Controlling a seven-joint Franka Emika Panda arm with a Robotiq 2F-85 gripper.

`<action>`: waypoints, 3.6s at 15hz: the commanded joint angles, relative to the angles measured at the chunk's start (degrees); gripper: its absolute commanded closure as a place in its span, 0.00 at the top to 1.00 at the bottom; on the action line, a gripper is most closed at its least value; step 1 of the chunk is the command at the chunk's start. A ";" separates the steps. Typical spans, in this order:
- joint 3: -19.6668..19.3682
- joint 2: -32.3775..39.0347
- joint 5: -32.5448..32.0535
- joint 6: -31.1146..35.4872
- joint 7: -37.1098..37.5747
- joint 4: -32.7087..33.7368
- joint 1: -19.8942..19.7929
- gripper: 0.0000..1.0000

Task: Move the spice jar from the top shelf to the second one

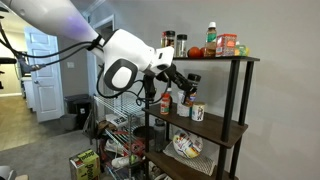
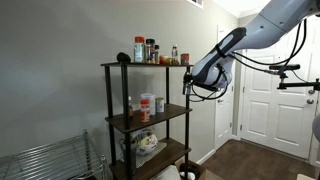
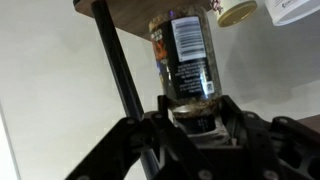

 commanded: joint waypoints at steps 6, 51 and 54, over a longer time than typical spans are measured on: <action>9.69 -2.31 10.28 -0.04 -16.31 3.95 -7.60 0.29; -1.16 5.21 31.67 -0.25 -21.95 5.66 7.10 0.29; -6.76 6.45 30.98 0.04 -22.21 9.51 11.00 0.29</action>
